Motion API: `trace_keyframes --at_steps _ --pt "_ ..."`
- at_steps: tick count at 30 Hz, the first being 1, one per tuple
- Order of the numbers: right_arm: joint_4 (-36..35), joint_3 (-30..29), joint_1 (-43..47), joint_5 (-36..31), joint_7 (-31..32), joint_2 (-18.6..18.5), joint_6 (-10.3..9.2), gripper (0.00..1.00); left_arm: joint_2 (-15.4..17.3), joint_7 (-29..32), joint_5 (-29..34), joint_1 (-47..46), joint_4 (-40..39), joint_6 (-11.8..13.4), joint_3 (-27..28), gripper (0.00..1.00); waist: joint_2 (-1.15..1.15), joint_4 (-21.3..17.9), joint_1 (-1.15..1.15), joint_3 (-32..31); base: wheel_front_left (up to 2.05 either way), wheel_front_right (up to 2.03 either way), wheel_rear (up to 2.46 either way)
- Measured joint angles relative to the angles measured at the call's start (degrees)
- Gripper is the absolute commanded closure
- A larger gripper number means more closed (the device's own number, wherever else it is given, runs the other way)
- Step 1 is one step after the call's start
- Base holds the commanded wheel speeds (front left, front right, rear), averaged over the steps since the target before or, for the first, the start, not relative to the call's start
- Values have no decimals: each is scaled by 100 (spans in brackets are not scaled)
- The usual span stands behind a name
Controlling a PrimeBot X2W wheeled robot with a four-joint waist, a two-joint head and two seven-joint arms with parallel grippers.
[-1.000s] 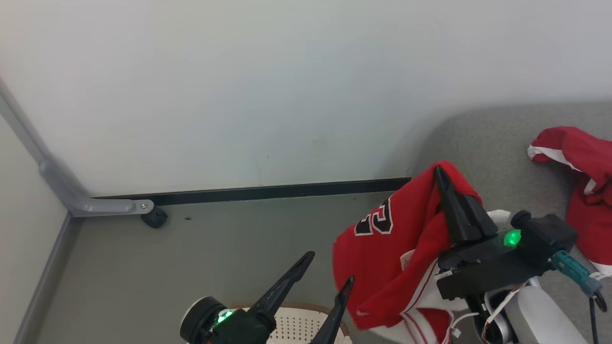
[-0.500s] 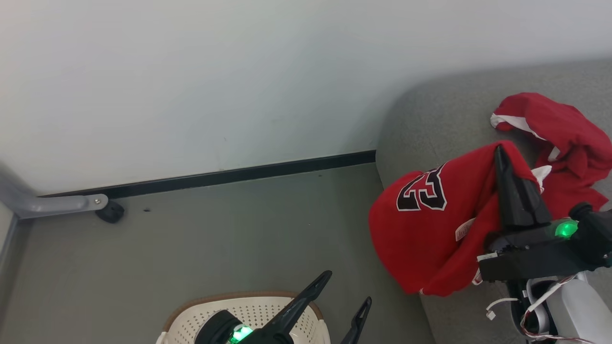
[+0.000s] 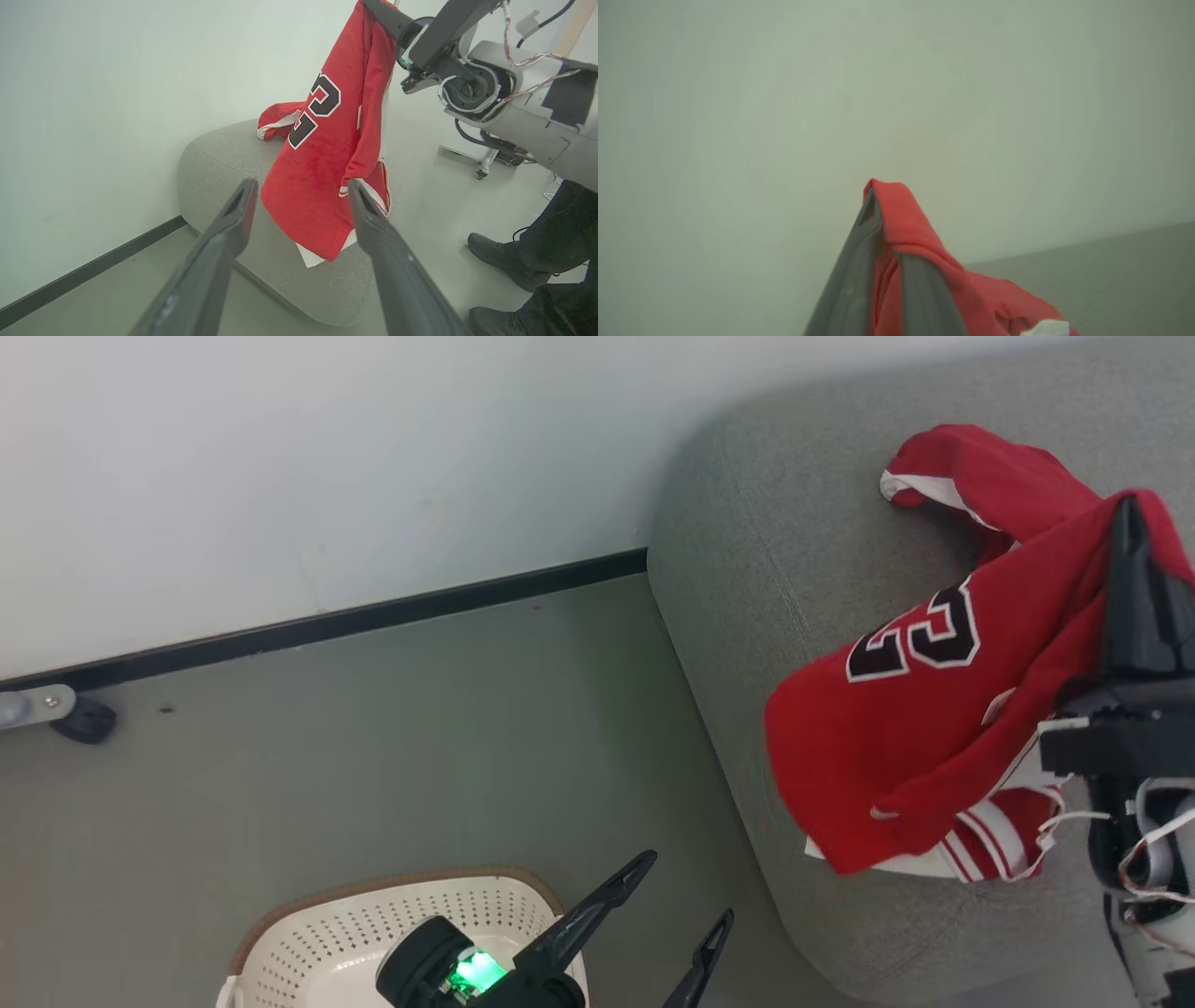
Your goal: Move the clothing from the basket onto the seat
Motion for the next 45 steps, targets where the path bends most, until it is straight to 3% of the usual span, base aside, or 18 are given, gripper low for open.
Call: trace_keyframes --at_steps 9,17,24,35,41,45 --pt "390 -550 -1152 209 9 -308 5 100 73 147 65 -325 -43 -115 -27 0 0 -277 0 600 0 0 0" --pt "938 -1174 -2365 368 32 -810 -3 100 114 241 78 -609 -46 -231 -43 0 0 -338 1 1115 0 0 0" --pt "1483 -1533 -3337 444 94 -1468 -49 100 98 246 100 -800 -65 -283 -96 0 0 -172 0 1514 0 0 0" --pt "2191 -1712 -3923 375 209 -2084 -40 100 27 252 149 -1118 -151 -353 -207 0 0 216 0 2097 0 0 0" --pt "2606 -1714 -3940 374 213 -2145 -43 100 81 250 151 -1163 -179 -402 -172 0 0 416 0 2435 0 0 0" --pt "2971 -1596 -3939 379 211 -1942 10 100 130 243 155 -1274 -169 -403 -124 0 1 499 0 2640 0 0 0"
